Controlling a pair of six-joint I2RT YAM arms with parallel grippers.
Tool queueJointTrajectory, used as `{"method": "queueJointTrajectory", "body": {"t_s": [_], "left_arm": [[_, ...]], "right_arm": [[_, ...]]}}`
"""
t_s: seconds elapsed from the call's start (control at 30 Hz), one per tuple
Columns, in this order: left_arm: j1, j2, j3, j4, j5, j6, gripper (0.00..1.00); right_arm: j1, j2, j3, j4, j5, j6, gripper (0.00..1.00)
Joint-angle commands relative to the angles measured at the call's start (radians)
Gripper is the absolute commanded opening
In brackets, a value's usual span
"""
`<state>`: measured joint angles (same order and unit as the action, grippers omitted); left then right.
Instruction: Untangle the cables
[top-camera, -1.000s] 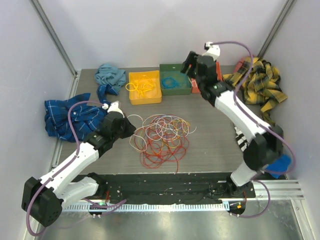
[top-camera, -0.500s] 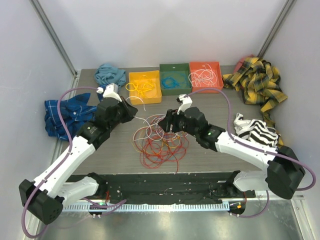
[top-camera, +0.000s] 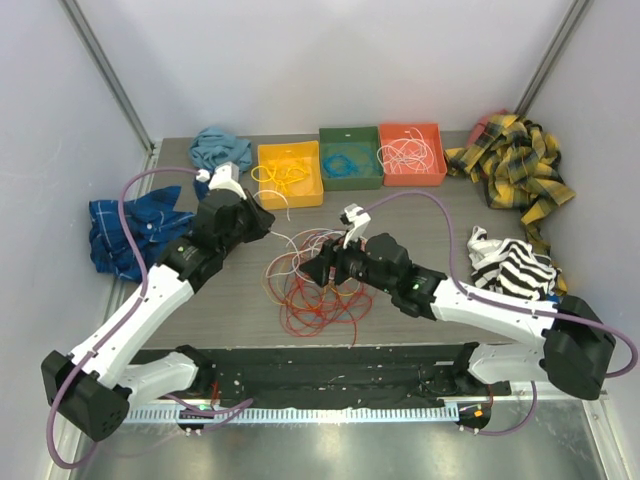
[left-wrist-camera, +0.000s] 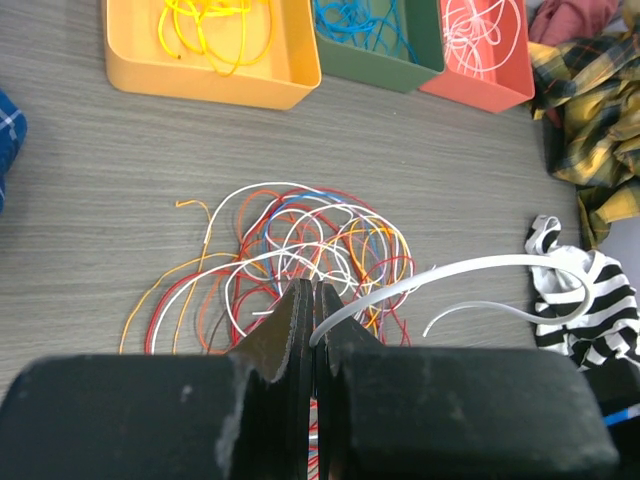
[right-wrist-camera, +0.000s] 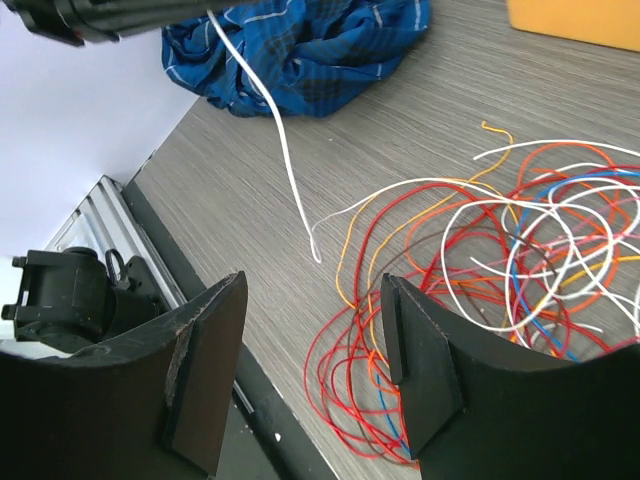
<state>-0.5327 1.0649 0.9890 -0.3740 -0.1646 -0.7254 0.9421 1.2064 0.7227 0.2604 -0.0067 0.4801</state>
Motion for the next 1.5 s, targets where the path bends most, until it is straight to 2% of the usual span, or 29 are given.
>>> {"method": "queueJointTrajectory", "body": {"t_s": [0.0,0.3,0.5,0.6,0.63,0.73,0.77,0.8,0.87,0.9,1.0,1.13,1.47], "left_arm": [[-0.003,-0.005,0.054,0.006,-0.015,0.02,0.0],[-0.004,-0.017,0.06,-0.005,-0.006,0.021,0.0],[-0.004,-0.026,0.056,-0.011,-0.009,0.021,0.0],[-0.006,-0.025,0.054,-0.013,-0.001,0.018,0.0],[-0.007,-0.025,0.053,-0.011,-0.001,0.018,0.0],[-0.007,-0.032,0.048,-0.016,-0.022,0.02,0.01],[-0.006,-0.039,0.048,-0.02,-0.036,0.023,0.05],[-0.006,-0.045,0.048,-0.026,-0.052,0.03,0.25],[-0.006,-0.075,0.054,-0.074,-0.168,0.044,0.46],[-0.007,-0.091,0.056,-0.086,-0.217,0.047,0.68],[-0.004,-0.154,0.039,-0.12,-0.335,0.052,1.0],[-0.004,-0.216,0.001,-0.115,-0.343,0.067,1.0],[-0.004,-0.293,-0.131,-0.125,-0.253,-0.015,1.0]], "right_arm": [[0.018,0.056,0.018,0.114,0.001,-0.02,0.64],[0.021,0.215,0.101,0.166,0.043,-0.026,0.61],[0.021,0.226,0.112,0.223,0.06,-0.017,0.55],[0.02,0.237,0.112,0.252,0.07,-0.011,0.44],[0.021,0.245,0.113,0.258,0.073,-0.005,0.26],[0.02,0.239,0.126,0.241,0.091,0.002,0.01],[0.02,0.208,0.132,0.209,0.131,-0.004,0.01],[0.021,0.188,0.139,0.186,0.157,-0.027,0.01],[0.018,0.127,0.205,0.059,0.236,-0.079,0.01],[0.014,0.111,0.28,0.006,0.319,-0.131,0.01],[-0.034,0.061,0.435,-0.185,0.439,-0.198,0.01],[-0.124,0.038,0.621,-0.254,0.504,-0.227,0.01],[-0.209,0.206,1.144,-0.291,0.695,-0.448,0.01]]}}
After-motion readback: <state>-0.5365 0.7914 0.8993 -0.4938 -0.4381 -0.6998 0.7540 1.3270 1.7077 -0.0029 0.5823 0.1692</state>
